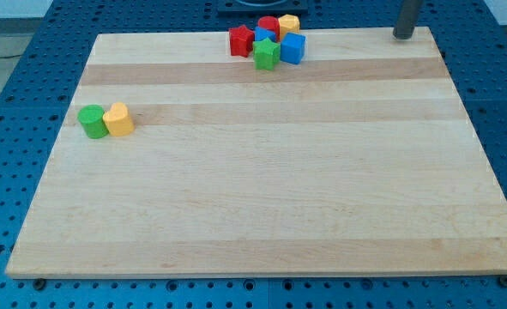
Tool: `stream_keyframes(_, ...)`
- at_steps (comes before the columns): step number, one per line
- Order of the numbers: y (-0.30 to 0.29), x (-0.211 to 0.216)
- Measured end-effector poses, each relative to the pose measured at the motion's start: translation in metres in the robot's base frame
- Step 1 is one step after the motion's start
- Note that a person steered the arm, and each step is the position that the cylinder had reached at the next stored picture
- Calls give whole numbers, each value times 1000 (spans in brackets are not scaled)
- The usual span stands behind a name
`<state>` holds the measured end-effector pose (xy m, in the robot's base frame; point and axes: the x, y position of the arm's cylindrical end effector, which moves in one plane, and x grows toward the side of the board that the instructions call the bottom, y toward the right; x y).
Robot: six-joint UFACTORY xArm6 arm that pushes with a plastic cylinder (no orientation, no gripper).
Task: Separate blue blocks and green star from red blocks and yellow hexagon
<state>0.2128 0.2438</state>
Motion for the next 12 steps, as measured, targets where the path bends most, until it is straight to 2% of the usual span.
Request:
stream_keyframes(4, -12, 3)
stream_keyframes(6, -102, -17)
stream_keyframes(8, -156, -16)
stream_keyframes(10, -187, -7)
stream_keyframes(12, -184, 16)
